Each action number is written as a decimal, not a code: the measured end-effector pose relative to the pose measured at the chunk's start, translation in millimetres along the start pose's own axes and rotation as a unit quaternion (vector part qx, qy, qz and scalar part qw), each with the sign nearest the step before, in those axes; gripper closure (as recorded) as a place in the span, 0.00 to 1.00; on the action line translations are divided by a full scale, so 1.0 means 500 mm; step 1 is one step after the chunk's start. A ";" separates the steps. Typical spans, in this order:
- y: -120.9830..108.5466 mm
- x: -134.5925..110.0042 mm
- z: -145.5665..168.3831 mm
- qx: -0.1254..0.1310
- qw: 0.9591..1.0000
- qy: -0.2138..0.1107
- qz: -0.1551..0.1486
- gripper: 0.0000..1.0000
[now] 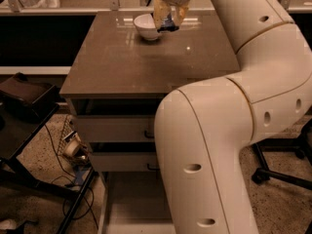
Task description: Place rxbar blueberry into white bowl
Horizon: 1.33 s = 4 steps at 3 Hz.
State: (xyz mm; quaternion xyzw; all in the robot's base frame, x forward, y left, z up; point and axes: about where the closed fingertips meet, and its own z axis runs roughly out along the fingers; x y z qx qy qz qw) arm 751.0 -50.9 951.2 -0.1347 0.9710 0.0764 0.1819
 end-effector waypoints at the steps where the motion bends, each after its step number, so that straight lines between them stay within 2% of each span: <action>1: 0.003 -0.017 0.010 -0.001 1.000 -0.013 0.001 1.00; 2: -0.001 -0.070 0.019 0.003 0.998 -0.058 0.017 1.00; 3: -0.014 -0.154 0.027 -0.005 0.990 -0.135 0.030 1.00; 4: -0.023 -0.235 0.048 -0.011 0.978 -0.204 0.040 1.00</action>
Offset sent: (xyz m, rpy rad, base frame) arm 0.0606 0.0102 0.0169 0.0721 -0.2122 -0.1078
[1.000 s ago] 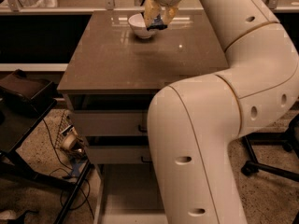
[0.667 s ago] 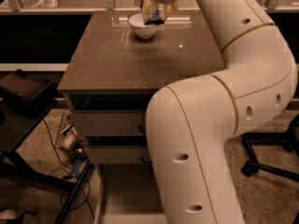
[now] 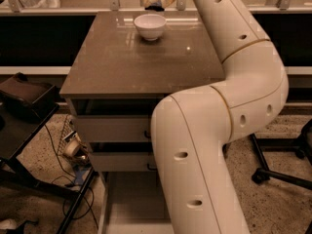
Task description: Place rxbar blueberry into white bowl
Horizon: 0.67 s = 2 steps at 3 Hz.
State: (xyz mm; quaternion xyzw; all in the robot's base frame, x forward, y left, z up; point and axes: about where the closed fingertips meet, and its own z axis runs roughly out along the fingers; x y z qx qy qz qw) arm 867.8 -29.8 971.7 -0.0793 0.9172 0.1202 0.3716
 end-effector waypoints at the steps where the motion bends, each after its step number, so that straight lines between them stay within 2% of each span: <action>1: -0.013 -0.013 0.062 0.006 1.000 -0.023 0.010 1.00; 2: -0.013 -0.013 0.062 0.006 1.000 -0.023 0.010 1.00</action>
Offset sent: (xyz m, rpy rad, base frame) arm 0.0231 0.0015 -0.0142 0.0144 -0.0363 -0.0275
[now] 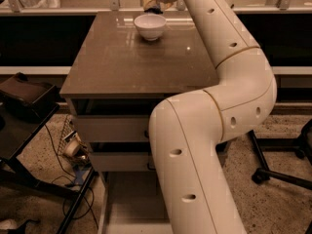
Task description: Place rxbar blueberry into white bowl
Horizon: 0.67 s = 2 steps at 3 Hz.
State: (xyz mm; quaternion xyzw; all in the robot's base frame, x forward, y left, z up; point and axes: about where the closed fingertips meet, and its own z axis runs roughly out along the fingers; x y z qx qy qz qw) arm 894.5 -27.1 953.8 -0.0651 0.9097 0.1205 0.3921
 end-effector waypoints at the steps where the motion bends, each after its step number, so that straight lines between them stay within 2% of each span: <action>1: 0.013 -0.008 0.046 0.008 1.000 -0.014 -0.004 1.00; 2: 0.026 -0.020 0.089 0.018 0.999 -0.034 -0.012 1.00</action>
Offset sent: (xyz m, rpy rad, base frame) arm 0.0978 0.0418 -0.0107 -0.0533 -0.1627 -0.0461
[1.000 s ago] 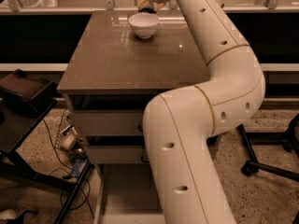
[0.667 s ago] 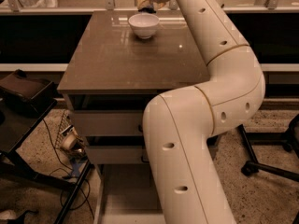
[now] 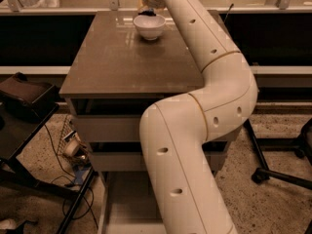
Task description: Place rxbar blueberry into white bowl
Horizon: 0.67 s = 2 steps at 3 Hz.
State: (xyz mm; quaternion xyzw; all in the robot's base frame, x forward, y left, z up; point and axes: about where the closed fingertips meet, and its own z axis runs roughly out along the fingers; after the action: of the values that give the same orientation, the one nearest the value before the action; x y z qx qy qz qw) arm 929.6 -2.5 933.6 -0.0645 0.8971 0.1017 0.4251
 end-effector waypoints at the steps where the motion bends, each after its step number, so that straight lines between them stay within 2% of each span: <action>1: 0.004 0.001 0.017 0.003 1.000 -0.005 -0.002 0.87; 2: 0.007 0.005 0.024 0.002 1.000 -0.002 -0.003 0.64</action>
Offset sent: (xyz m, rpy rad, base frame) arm 0.0060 0.0041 -0.0049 -0.0049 -0.0115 -0.0024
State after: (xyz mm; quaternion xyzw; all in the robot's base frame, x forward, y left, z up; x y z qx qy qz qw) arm 936.2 3.8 924.7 -0.0661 0.8961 0.0987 0.4276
